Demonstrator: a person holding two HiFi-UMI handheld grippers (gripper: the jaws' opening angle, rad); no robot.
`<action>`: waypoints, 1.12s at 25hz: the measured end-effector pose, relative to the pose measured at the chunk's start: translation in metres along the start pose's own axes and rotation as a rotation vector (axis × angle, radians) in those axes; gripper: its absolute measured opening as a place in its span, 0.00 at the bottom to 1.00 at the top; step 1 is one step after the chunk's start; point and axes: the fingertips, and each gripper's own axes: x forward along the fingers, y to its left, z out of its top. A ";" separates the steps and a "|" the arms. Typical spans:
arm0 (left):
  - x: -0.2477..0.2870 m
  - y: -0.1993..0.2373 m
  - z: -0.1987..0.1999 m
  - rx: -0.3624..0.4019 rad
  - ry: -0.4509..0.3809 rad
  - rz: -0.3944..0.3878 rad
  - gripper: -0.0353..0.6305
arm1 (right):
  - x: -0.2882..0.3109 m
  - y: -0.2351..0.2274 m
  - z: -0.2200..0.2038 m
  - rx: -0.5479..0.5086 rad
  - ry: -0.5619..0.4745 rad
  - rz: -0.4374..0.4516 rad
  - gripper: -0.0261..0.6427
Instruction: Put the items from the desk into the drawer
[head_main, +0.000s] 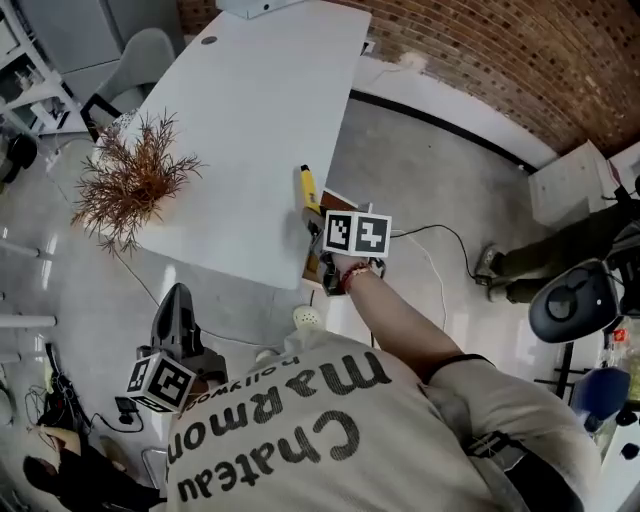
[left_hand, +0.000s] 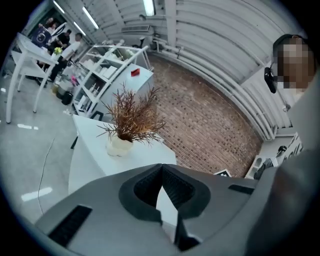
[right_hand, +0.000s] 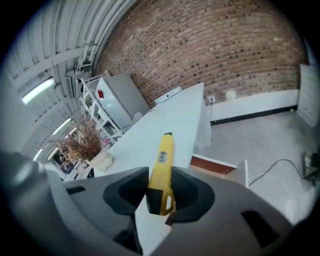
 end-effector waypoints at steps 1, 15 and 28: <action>-0.001 0.000 -0.002 0.001 0.014 -0.018 0.05 | -0.009 -0.005 -0.003 0.020 -0.019 -0.017 0.25; 0.000 -0.016 -0.029 0.076 0.221 -0.193 0.05 | -0.108 -0.062 -0.121 0.262 -0.060 -0.250 0.25; 0.035 -0.047 -0.082 0.069 0.273 -0.161 0.06 | -0.081 -0.135 -0.196 0.312 0.172 -0.277 0.25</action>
